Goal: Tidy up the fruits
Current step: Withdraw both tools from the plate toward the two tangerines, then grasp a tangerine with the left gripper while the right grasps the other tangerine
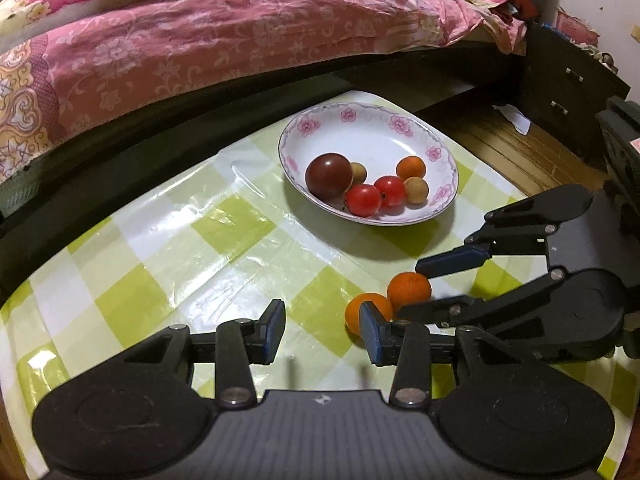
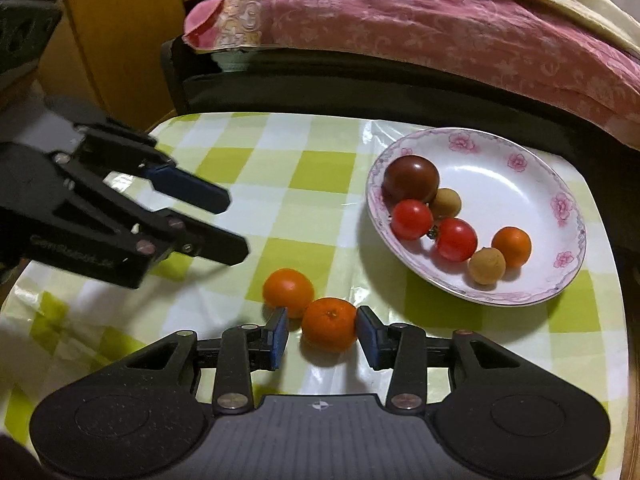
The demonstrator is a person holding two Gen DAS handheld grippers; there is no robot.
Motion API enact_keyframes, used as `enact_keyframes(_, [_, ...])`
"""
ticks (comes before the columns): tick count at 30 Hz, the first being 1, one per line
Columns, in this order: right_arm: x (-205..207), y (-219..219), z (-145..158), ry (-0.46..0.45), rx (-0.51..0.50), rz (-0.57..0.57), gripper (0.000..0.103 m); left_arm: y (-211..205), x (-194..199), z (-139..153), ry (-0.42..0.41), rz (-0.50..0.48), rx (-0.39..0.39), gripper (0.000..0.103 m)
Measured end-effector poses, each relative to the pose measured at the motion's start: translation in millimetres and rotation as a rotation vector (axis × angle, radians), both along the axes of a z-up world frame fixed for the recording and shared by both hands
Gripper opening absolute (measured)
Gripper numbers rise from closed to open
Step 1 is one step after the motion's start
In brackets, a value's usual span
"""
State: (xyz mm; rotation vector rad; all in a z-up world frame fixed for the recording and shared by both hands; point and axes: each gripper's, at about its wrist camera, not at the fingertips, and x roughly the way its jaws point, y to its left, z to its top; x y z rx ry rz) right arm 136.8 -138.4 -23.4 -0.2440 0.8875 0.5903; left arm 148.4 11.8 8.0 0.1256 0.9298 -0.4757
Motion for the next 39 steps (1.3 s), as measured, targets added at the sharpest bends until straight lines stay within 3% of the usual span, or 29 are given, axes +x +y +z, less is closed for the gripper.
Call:
enact_keyframes(14, [9, -11, -12, 0.048, 0.009, -0.071, 0.029, -15, -2, -10, 0.032, -0.055, -0.001, 0.048])
enact_keyframes(24, [10, -25, -3, 0.066, -0.031, -0.117, 0.028, -38, 1, -27, 0.026, -0.085, 0.035, 0.048])
enact_keyframes(39, [6, -31, -4, 0.052, -0.006, -0.124, 0.029, -51, 3, -40, -0.002, -0.097, 0.095, 0.048])
